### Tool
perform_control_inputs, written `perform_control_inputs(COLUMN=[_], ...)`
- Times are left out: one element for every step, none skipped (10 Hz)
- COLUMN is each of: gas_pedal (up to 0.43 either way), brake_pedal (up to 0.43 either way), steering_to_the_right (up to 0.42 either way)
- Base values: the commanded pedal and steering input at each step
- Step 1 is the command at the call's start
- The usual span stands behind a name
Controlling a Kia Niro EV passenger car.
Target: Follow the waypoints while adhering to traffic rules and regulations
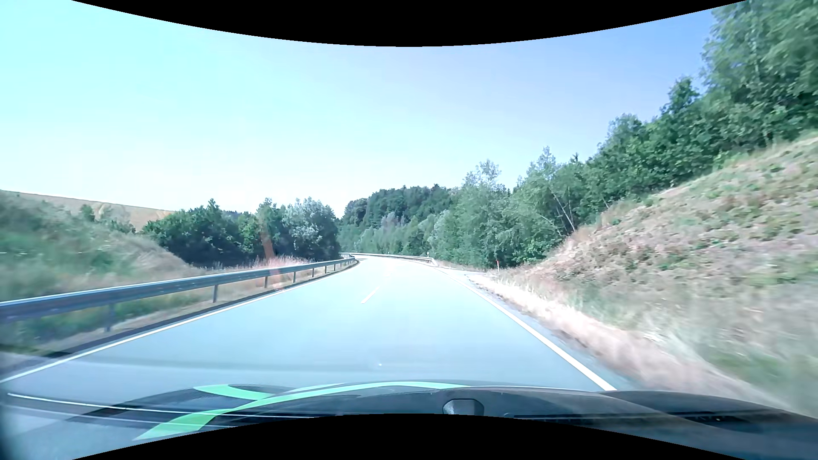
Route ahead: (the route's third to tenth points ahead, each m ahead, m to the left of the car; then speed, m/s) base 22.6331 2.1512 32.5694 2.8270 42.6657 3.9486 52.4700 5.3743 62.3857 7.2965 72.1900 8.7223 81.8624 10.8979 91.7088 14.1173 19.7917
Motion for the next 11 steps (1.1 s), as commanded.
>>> perform_control_inputs(gas_pedal=[0.169,0.169,0.177,0.197,0.220,0.220,0.228,0.228,0.228,0.240,0.228], brake_pedal=[0.000,0.000,0.000,0.000,0.000,0.000,0.000,0.000,0.000,0.000,0.000], steering_to_the_right=[-0.020,-0.020,-0.020,-0.020,-0.020,-0.019,-0.020,-0.019,-0.019,-0.020,-0.020])
